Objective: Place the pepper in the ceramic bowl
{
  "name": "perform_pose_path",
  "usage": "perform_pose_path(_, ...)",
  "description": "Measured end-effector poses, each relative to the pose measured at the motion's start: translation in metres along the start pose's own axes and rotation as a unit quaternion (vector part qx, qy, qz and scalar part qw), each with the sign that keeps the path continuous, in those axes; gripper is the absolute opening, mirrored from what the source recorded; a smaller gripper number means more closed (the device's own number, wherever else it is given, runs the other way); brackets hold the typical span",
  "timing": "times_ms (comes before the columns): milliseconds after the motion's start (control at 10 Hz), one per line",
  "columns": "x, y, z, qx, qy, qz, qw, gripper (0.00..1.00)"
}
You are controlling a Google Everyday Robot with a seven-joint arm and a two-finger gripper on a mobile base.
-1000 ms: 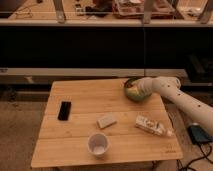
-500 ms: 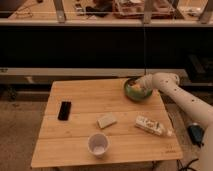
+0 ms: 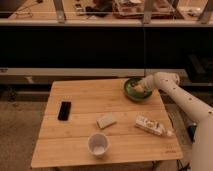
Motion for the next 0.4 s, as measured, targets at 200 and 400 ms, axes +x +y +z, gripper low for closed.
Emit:
perform_pose_path(200, -0.0008, -0.0078, 0.0011, 0.006, 0.009, -0.006, 0.9999, 0.80)
perform_pose_path(400, -0.0020, -0.0074, 0.0019, 0.006, 0.010, -0.005, 0.9999, 0.80)
